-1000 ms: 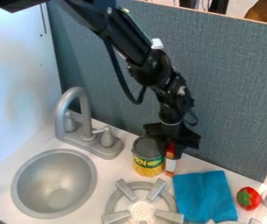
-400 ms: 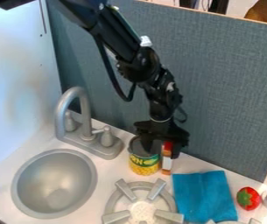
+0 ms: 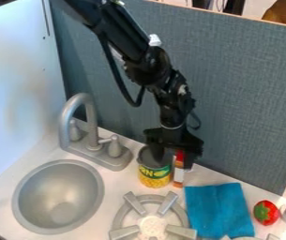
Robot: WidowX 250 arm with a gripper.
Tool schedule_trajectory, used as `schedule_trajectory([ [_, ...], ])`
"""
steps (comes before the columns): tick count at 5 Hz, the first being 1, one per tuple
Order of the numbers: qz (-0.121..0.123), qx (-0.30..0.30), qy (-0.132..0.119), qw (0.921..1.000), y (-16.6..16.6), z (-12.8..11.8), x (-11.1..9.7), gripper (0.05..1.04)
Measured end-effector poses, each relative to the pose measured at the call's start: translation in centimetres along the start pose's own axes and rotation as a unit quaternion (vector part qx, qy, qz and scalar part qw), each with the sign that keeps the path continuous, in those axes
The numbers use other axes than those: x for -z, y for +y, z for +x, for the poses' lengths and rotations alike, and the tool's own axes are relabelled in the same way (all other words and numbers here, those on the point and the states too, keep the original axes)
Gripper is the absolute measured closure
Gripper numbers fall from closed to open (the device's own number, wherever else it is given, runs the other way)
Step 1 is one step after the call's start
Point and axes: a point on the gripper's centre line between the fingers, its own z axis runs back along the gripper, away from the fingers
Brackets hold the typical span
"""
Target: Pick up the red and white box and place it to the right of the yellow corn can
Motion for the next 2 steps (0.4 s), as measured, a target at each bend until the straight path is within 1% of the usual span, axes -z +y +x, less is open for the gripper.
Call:
schedule_trajectory([
  [1, -0.008, -0.013, -0.031, 0.9994, -0.2, 0.7, -2.5, 0.083],
  [2, -0.015, -0.027, -0.067, 0.9973, -0.3, 1.5, -5.9, 0.083],
])
